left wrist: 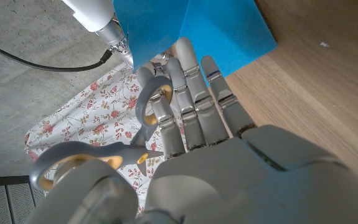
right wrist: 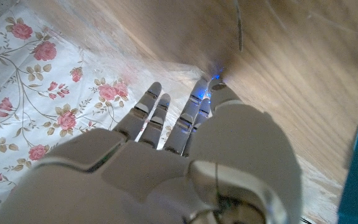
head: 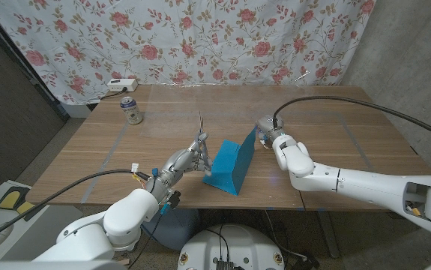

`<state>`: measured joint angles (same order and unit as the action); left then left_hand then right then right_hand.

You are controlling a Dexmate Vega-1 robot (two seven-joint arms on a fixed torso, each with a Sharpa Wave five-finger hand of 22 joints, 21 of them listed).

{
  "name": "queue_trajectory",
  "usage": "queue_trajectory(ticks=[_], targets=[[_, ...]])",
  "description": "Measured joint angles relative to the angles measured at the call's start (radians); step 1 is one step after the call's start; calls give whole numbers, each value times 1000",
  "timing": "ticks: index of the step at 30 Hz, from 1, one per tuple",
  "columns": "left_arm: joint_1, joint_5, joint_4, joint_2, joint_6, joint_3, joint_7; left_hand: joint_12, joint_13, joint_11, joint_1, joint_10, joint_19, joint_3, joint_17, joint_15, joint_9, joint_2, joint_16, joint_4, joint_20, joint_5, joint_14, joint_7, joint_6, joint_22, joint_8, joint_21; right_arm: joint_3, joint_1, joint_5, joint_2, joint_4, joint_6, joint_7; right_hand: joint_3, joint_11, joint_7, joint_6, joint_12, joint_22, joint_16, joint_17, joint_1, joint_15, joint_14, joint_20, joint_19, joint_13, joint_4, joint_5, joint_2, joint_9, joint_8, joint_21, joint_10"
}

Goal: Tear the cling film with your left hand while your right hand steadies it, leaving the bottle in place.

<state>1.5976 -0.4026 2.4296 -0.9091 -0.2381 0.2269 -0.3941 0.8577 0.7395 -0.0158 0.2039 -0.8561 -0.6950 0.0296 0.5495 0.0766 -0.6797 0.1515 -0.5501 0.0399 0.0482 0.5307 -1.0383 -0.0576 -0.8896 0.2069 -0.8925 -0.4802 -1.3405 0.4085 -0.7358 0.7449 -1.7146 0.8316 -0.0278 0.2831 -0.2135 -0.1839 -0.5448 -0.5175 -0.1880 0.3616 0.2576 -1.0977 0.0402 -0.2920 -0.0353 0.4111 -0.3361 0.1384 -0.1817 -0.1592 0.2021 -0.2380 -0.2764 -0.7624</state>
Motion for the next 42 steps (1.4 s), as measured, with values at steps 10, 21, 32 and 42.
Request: queue_trajectory(ticks=[10,21,32,42], targets=[[-1,-2,-6,0,3,1,2,-1,0,0,0,0,0,0,-1,0,0,0,0,0,0,0,0,0,0,0,6,0,35,33,36,0,4,-19,74,1,6,-11,-98,-190,-10,116,137,-75,5,-157,40,88,-217,12,-3,-24,21,18,-50,66],[-7,-4,-10,1,7,6,4,-3,2,0,1,0,0,0,0,0,-4,-1,0,0,0,0,0,0,0,0,6,0,110,95,108,28,-32,-101,222,26,13,18,-215,-330,-33,276,348,-159,31,-429,-26,239,-278,-5,1,-31,46,6,-185,144],[-11,-4,-12,3,8,10,4,-6,2,2,7,-2,0,44,0,0,-5,-7,0,44,0,4,0,0,0,0,11,0,221,170,156,50,-89,-149,315,32,17,2,-277,-346,-42,269,401,-172,34,-432,-27,255,-278,-10,2,-37,47,-3,-220,158],[-34,-9,-16,3,1,25,9,-6,3,2,10,-2,0,50,-3,0,-4,-10,0,49,0,4,0,0,0,0,12,8,319,236,291,51,-130,-237,507,36,20,2,-288,-350,-42,269,414,-172,34,-432,-27,255,-278,-15,2,-37,51,-3,-232,162]])
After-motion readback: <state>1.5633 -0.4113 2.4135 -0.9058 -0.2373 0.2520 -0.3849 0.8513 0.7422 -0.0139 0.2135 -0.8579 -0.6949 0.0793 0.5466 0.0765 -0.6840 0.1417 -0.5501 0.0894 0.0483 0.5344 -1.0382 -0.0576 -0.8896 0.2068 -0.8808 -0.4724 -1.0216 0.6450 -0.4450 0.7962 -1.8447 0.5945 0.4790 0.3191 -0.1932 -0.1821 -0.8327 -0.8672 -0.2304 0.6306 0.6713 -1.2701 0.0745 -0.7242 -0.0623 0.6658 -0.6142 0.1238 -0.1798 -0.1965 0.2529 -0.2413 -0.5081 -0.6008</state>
